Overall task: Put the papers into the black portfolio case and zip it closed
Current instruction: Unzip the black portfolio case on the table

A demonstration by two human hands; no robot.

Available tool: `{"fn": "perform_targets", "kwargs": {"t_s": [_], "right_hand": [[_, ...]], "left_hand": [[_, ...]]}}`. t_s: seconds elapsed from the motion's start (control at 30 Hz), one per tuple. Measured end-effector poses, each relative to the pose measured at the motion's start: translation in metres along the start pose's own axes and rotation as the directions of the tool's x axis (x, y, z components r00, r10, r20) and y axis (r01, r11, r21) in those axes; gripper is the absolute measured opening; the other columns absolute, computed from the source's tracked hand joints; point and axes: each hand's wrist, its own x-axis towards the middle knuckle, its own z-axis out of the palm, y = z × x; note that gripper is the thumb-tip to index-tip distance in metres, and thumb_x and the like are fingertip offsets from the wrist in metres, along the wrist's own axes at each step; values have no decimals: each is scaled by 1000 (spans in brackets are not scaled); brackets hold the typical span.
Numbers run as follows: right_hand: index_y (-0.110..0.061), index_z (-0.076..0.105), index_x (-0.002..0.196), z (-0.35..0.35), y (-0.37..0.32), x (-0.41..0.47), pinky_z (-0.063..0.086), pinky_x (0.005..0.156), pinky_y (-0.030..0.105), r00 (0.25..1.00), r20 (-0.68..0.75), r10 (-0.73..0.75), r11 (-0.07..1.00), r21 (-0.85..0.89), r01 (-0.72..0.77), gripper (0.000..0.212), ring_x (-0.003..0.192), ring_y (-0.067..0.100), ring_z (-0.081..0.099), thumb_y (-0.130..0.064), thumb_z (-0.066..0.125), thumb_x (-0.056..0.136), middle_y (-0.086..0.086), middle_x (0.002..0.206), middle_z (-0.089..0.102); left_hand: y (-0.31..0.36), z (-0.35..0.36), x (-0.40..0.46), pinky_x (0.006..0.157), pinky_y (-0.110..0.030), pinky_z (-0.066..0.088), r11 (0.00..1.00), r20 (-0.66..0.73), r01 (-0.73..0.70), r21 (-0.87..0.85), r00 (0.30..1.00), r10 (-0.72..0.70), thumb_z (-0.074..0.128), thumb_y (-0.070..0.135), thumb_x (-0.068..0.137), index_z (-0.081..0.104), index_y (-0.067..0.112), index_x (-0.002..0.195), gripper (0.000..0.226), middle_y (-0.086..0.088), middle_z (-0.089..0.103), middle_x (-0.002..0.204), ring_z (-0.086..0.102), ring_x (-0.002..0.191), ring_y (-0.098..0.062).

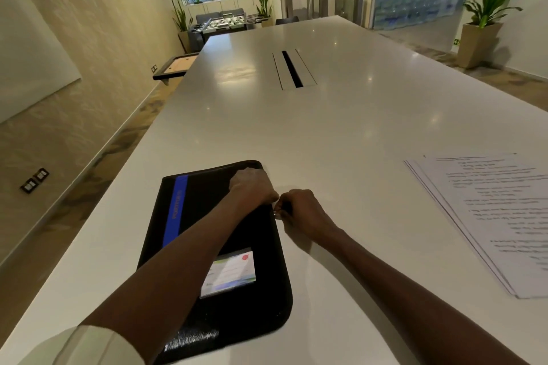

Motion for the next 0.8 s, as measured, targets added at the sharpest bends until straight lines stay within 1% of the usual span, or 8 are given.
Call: {"fn": "perform_targets", "kwargs": {"t_s": [0.07, 0.17, 0.23, 0.3, 0.33, 0.5, 0.63, 0.8], "right_hand": [[-8, 74, 76, -2, 3, -1, 39, 61, 20, 1000, 6, 11, 1000, -17, -11, 12, 67, 10, 55, -4, 64, 83, -2, 75, 64], [-4, 75, 79, -7, 7, -2, 37, 58, 14, 998, 44, -36, 999, -27, 38, 10, 71, 17, 59, -3, 66, 83, 8, 79, 65], [-3, 75, 79, -10, 8, -6, 47, 64, 24, 996, 48, -72, 997, -27, 73, 10, 74, 23, 63, 1, 66, 81, 12, 81, 67], [-2, 75, 78, -13, 10, -11, 51, 69, 37, 993, 39, -115, 993, -28, 116, 13, 75, 26, 64, 6, 64, 78, 13, 80, 68], [-2, 75, 77, -14, 10, -14, 50, 69, 38, 991, 37, -132, 991, -23, 133, 14, 74, 26, 63, 7, 64, 77, 13, 79, 69], [-3, 76, 78, -16, 11, -33, 50, 67, 37, 987, 42, -154, 988, 21, 153, 14, 73, 24, 63, 4, 64, 77, 12, 78, 69], [-5, 75, 77, -17, 10, -46, 50, 66, 38, 986, 49, -159, 987, 28, 158, 16, 71, 23, 62, 5, 63, 76, 10, 75, 68], [-7, 74, 73, -14, 9, -65, 48, 59, 34, 983, 24, -182, 983, 9, 182, 19, 66, 19, 60, 8, 63, 70, 6, 71, 67]], "left_hand": [[3, 1, -2, 66, -31, 47, 996, 4, -80, 37, 997, 80, 58, 35, 85, 63, 7, 95, 30, -12, 64, 104, 61, 89, -26], [9, 2, -5, 66, -31, 44, 980, -19, -167, 113, 985, 170, 51, 26, 93, 65, 4, 101, 28, -15, 65, 105, 62, 90, -27], [10, 4, -6, 66, -31, 45, 972, -26, -188, 143, 981, 194, 49, 21, 94, 65, 3, 103, 26, -15, 65, 105, 63, 89, -26], [11, 4, -7, 66, -31, 47, 965, -25, -199, 168, 978, 206, 48, 18, 95, 65, 4, 104, 24, -14, 65, 105, 64, 89, -25], [12, 4, -7, 66, -31, 47, 963, -22, -202, 179, 978, 209, 47, 18, 95, 66, 3, 103, 25, -14, 66, 105, 64, 89, -25], [14, 5, -10, 64, -31, 46, 956, -18, -208, 208, 976, 216, 46, 19, 96, 66, 2, 105, 27, -16, 65, 106, 65, 89, -28], [15, 5, -13, 67, -32, 48, 960, -23, -194, 204, 979, 202, 46, 22, 97, 65, 1, 106, 30, -15, 64, 105, 64, 91, -28], [16, 8, -17, 71, -33, 51, 965, -40, -184, 185, 980, 194, 43, 16, 98, 65, 1, 102, 28, -16, 65, 103, 63, 86, -25]]}}
